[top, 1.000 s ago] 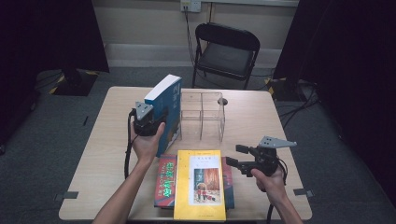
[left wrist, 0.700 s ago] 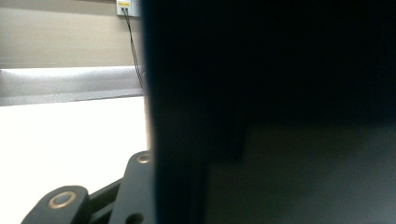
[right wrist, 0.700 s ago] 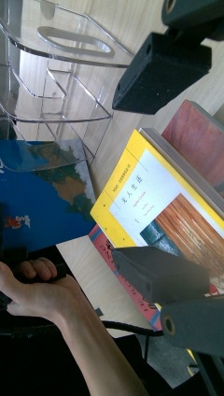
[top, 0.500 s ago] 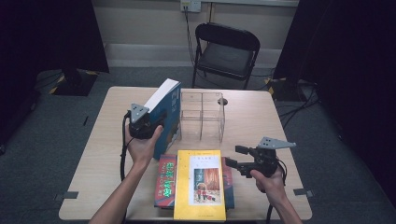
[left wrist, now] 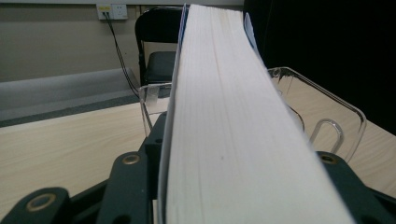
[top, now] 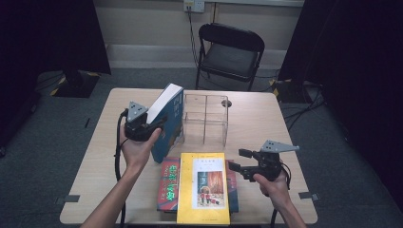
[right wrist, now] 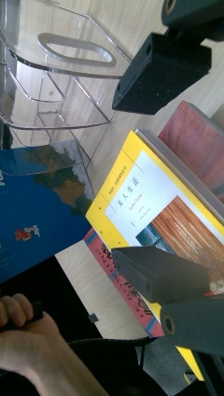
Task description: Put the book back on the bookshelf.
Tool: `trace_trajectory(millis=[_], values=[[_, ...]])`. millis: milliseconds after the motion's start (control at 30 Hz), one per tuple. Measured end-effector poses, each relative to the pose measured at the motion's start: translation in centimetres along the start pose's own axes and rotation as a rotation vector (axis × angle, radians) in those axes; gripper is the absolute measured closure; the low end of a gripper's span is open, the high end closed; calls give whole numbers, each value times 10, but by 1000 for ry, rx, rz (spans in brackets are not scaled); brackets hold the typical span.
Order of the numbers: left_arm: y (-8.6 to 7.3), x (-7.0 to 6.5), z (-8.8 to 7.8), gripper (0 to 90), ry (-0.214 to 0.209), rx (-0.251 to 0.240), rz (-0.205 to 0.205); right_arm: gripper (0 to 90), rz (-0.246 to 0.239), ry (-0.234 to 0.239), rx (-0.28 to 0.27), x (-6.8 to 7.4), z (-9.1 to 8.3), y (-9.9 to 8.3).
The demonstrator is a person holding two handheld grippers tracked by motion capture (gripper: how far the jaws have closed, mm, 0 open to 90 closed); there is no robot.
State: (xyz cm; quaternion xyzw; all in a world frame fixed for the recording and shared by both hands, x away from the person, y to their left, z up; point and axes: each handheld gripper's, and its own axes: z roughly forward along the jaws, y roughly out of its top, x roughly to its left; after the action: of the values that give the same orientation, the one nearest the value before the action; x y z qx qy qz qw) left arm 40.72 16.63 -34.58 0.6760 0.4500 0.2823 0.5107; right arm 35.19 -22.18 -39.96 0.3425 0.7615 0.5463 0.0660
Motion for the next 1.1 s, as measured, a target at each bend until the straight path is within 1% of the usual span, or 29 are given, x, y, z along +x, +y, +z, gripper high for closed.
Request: trace_trajectory(millis=[67, 100, 200, 233, 267, 400, 433, 467, 567, 600, 633, 700, 733, 767, 800, 833, 900, 933, 1000, 1033, 1067, 1100], values=[[4, 0, -1, 530, -11, 11, -15, 238, -1, -1, 3, 0, 0, 0], [6, 0, -2, 530, -11, 36, 4, 239, -1, -1, 3, 0, 1, 0], [11, 0, -2, 532, -12, 71, 2, 239, -3, 0, 2, 1, 1, 0], [13, 0, -2, 539, -7, 88, 10, 238, -2, 0, 2, 1, 1, 0], [14, 0, -2, 544, -3, 93, 9, 239, -3, 1, 2, 1, 1, 0], [19, 3, -2, 547, -10, 141, 11, 238, -3, -1, 3, 1, 1, 0], [21, 3, -3, 548, -13, 161, 17, 239, -1, -1, 3, 0, 1, 0], [23, 2, -2, 554, -10, 186, 24, 239, -1, -1, 2, 0, 1, 0], [34, 2, -1, 556, -14, 272, 21, 239, -2, 0, 5, 0, 2, -1], [38, 2, 0, 558, -15, 310, 30, 239, -4, 1, 7, 1, 2, -1], [41, 2, 1, 560, -16, 339, 28, 239, -4, 2, 7, 1, 2, 0], [50, 4, 4, 562, -24, 430, 39, 239, -7, 3, 8, 2, 3, 0], [53, 5, 6, 565, -23, 451, 26, 240, -7, 3, 8, 2, 3, 0], [56, 5, 8, 566, -18, 481, 27, 240, -7, 2, 8, 2, 3, 0], [60, 5, 11, 566, -25, 513, 37, 240, -8, 1, 8, 2, 3, 0], [63, 8, 13, 564, -39, 539, 24, 240, -10, 0, 10, 1, 3, -1], [70, 14, 20, 550, -84, 599, 7, 240, -9, -4, 12, 1, 3, -1], [71, 15, 22, 547, -81, 610, 3, 240, -14, -12, 17, 1, 4, -2], [75, 16, 29, 548, -70, 654, 27, 240, -31, -28, 28, 1, 4, -3], [76, 16, 32, 546, -64, 675, 31, 240, -37, -36, 34, 1, 4, -3], [79, 16, 35, 545, -67, 706, 46, 239, -47, -45, 39, 1, 5, -4], [81, 15, 38, 544, -67, 732, 46, 239, -56, -58, 47, 1, 5, -5]])
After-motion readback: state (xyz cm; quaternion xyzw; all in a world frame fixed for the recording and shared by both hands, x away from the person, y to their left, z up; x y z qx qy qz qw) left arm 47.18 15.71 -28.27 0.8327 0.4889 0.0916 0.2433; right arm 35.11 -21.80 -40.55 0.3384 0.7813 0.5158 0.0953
